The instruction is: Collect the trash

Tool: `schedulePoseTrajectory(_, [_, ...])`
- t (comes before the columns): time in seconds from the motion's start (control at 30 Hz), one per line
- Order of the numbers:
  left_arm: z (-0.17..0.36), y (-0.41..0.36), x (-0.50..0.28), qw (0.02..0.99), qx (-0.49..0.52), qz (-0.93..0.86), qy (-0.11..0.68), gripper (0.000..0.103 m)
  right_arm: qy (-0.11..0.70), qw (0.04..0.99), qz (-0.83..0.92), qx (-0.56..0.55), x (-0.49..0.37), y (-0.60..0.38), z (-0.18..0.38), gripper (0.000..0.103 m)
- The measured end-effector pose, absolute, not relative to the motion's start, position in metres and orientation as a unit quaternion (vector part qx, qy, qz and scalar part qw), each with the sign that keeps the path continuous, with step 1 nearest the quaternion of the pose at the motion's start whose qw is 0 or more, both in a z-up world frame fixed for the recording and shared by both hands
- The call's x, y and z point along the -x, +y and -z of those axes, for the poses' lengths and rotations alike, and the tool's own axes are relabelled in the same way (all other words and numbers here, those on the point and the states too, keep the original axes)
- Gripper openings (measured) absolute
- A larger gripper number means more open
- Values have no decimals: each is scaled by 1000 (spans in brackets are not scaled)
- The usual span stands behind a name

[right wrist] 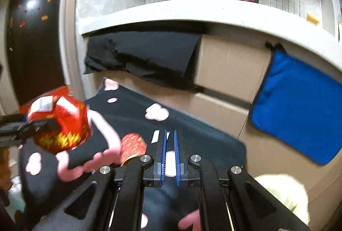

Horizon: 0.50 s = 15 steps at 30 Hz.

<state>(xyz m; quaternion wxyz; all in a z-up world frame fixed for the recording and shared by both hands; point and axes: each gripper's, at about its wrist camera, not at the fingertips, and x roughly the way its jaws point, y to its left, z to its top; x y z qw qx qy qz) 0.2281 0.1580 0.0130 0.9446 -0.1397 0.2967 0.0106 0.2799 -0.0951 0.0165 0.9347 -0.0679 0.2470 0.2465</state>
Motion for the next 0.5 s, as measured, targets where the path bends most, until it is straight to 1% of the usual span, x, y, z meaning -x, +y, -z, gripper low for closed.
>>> schedulePoseTrajectory(0.03, [-10, 159, -225, 944, 149, -20, 295, 50, 250, 928, -268, 64, -275, -99, -13, 9])
schedulePoseTrajectory(0.07, [-7, 161, -221, 942, 159, -27, 294, 50, 255, 921, -287, 65, -270, -100, -8, 16])
schedulePoseTrajectory(0.1, [-3, 163, -217, 940, 171, -34, 293, 50, 259, 916, -298, 74, -266, -98, -3, 34])
schedulePoseTrajectory(0.17, [7, 168, -204, 936, 195, -44, 289, 50, 266, 908, -312, 90, -261, -89, 7, 51])
schedulePoseTrajectory(0.37, [38, 190, -181, 927, 227, -68, 291, 50, 321, 879, -333, 112, -281, -44, 49, 49])
schedulePoseTrajectory(0.5, [51, 207, -186, 925, 223, -74, 299, 50, 351, 876, -316, 92, -308, -19, 71, 48])
